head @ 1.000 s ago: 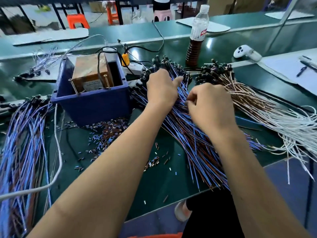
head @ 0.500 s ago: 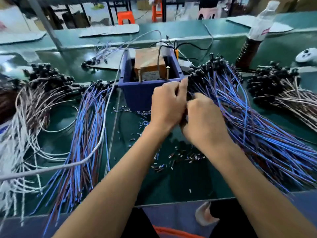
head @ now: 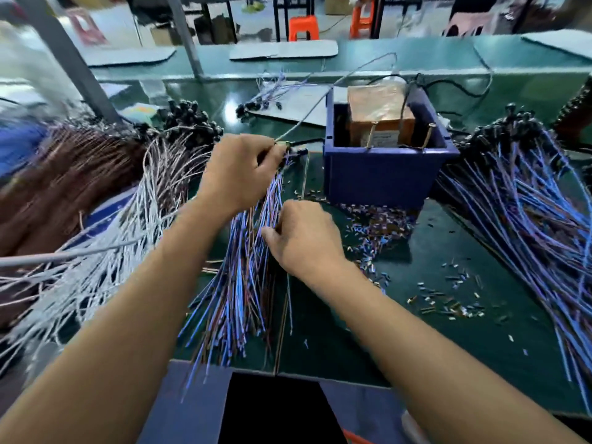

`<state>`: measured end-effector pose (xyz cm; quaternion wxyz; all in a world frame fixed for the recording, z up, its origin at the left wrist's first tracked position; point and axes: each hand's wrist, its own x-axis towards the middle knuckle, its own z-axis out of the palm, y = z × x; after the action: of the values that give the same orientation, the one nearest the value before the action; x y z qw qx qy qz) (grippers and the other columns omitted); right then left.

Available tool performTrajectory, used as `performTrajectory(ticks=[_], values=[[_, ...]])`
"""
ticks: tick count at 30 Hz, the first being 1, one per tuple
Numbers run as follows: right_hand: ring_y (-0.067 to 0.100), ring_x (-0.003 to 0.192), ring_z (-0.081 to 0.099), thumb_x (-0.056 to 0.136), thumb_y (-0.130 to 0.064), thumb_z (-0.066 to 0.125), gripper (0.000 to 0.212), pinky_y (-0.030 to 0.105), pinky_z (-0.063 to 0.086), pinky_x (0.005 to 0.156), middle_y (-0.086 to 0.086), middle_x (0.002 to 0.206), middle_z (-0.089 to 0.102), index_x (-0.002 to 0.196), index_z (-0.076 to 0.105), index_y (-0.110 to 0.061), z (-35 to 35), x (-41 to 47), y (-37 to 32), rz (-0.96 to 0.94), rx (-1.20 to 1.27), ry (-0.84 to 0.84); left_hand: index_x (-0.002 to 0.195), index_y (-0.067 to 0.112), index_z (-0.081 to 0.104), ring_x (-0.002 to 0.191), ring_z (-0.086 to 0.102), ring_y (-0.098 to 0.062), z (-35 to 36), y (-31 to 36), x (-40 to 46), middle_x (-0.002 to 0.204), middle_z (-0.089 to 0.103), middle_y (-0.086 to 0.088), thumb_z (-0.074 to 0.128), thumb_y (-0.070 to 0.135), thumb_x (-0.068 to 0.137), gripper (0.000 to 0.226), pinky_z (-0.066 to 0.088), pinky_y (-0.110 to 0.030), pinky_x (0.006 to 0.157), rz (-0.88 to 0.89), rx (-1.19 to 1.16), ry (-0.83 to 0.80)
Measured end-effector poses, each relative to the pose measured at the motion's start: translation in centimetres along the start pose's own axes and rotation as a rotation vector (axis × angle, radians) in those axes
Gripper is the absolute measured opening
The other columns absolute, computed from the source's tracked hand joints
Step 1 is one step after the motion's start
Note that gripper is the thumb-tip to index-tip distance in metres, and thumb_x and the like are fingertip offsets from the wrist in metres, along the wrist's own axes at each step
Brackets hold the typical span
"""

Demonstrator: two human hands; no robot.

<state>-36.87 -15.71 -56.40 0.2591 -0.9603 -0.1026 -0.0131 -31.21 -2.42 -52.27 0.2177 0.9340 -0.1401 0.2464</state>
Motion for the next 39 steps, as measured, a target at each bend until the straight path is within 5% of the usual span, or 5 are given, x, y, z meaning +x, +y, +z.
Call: performTrajectory(ticks=[6, 18, 29, 35, 39], values=[[0.029, 0.059, 0.045, 0.097, -0.035, 0.067, 0.043, 0.034, 0.036, 0.063, 0.001, 0.066, 0.041, 0.067, 0.041, -0.017, 0.6, 1.4, -0.7, 0.032, -0.028, -0.054, 0.087, 0.016, 0.070, 0.087, 0.066, -0.031, -0.6, -2.8, 1.1, 0.089, 0.070, -0.006, 0.067, 0.041, 0.094, 0.026, 0.055, -0.038, 0.078, -0.172, 0.295, -0.297], [0.036, 0.083, 0.066, 0.086, -0.046, 0.078, 0.033, 0.039, 0.058, 0.073, 0.009, 0.084, 0.067, 0.083, 0.065, -0.016, 0.6, 2.4, 0.4, 0.027, 0.104, 0.064, 0.104, 0.009, 0.061, 0.110, 0.064, -0.041, 2.1, 0.3, 2.5, 0.114, 0.067, -0.020, 0.061, 0.006, 0.085, 0.019, 0.051, -0.041, 0.086, -0.455, 0.311, -0.240], [0.024, 0.079, 0.066, 0.092, -0.026, 0.069, 0.010, 0.040, 0.056, 0.074, 0.000, 0.081, 0.070, 0.090, 0.067, -0.016, 0.0, 3.0, -0.3, 0.088, 0.490, 0.182, 0.062, 0.011, 0.049, 0.073, 0.054, -0.035, 0.3, 1.3, 3.2, 0.061, 0.046, -0.007, 0.064, 0.001, 0.069, 0.019, 0.040, -0.032, 0.068, -0.489, 0.311, -0.330], [0.027, 0.069, 0.066, 0.104, -0.040, 0.056, 0.029, 0.047, 0.056, 0.066, 0.002, 0.081, 0.070, 0.093, 0.069, -0.017, 0.0, 2.5, -0.9, 0.187, 0.800, 0.064, 0.081, 0.005, 0.072, 0.076, 0.074, -0.031, -1.4, 2.2, 3.9, 0.071, 0.070, -0.013, 0.072, 0.006, 0.074, 0.007, 0.062, -0.035, 0.072, -0.558, 0.077, -0.356], [0.013, 0.050, 0.059, 0.109, -0.046, 0.049, 0.040, 0.022, 0.042, 0.042, 0.010, 0.090, 0.078, 0.104, 0.065, -0.011, -0.6, 1.9, -1.3, 0.281, 1.191, -0.138, 0.091, -0.002, 0.075, 0.057, 0.072, -0.018, -2.5, 2.3, 4.5, 0.076, 0.073, -0.015, 0.079, 0.002, 0.081, 0.011, 0.064, -0.032, 0.059, -0.625, -0.241, -0.419]])
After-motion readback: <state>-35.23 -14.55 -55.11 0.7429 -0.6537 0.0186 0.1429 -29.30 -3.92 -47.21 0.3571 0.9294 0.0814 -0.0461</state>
